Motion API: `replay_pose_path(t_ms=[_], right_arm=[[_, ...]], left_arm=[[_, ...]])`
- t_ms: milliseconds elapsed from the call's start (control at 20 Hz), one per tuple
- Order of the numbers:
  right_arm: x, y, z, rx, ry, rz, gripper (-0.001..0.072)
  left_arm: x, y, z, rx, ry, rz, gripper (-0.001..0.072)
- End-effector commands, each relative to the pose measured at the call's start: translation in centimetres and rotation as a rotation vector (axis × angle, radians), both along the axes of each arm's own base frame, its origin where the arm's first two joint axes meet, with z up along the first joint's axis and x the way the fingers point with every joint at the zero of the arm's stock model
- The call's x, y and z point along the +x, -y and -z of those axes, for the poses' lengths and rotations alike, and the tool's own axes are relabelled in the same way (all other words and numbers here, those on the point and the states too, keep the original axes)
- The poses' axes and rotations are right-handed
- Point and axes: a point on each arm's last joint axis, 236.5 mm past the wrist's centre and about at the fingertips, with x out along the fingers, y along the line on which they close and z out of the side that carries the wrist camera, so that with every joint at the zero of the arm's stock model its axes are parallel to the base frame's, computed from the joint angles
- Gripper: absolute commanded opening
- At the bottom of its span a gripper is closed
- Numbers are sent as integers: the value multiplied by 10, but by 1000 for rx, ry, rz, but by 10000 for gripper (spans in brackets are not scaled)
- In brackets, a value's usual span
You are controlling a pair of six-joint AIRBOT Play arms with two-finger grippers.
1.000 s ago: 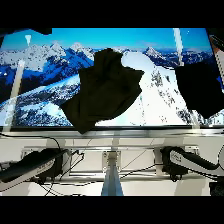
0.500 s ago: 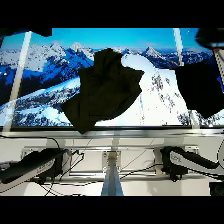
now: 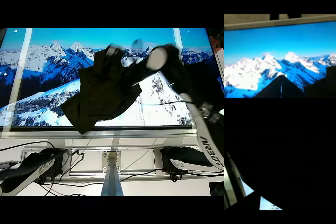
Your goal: Fold the clothes and pants, and hang the long-sleeved shirts on hangers.
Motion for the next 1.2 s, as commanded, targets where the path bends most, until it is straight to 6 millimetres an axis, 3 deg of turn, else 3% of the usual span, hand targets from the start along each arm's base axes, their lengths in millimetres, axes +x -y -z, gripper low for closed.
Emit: replay_pose_path(t_ms=[0, 50, 200, 300, 500, 700, 800, 900, 1000, 1100, 1150], right_arm=[[-64, -73, 59, -55, 78, -316, 506], [-75, -89, 69, -48, 86, -349, 585], [-97, -126, 97, -29, 110, -402, 689], [-105, -141, 115, -33, 132, -415, 688], [-93, -158, 135, -35, 210, -366, 676], [-73, -159, 139, -38, 250, -279, 561], [-65, -154, 149, -67, 255, -233, 544], [-62, -153, 152, -78, 268, -238, 356], [-50, -155, 140, -90, 312, -249, 36], [-24, -157, 113, -85, 360, -220, 32], [-1, -153, 94, -76, 387, -183, 32]], left_arm=[[-10, -23, 2, -21, -19, -76, 17], [-10, -22, 2, -23, -19, -72, 17], [-9, -17, 2, -37, -21, -58, 17], [-9, -16, 2, -42, -21, -53, 17], [-9, -16, 2, -42, -20, -53, 17], [-9, -16, 2, -42, -21, -53, 17], [-9, -16, 2, -42, -21, -53, 17], [-8, -16, 3, -42, -22, -53, 17], [-6, -16, 5, -42, -28, -53, 17], [-2, -16, 9, -41, -39, -53, 16], [2, -16, 13, -40, -47, -55, 17]])
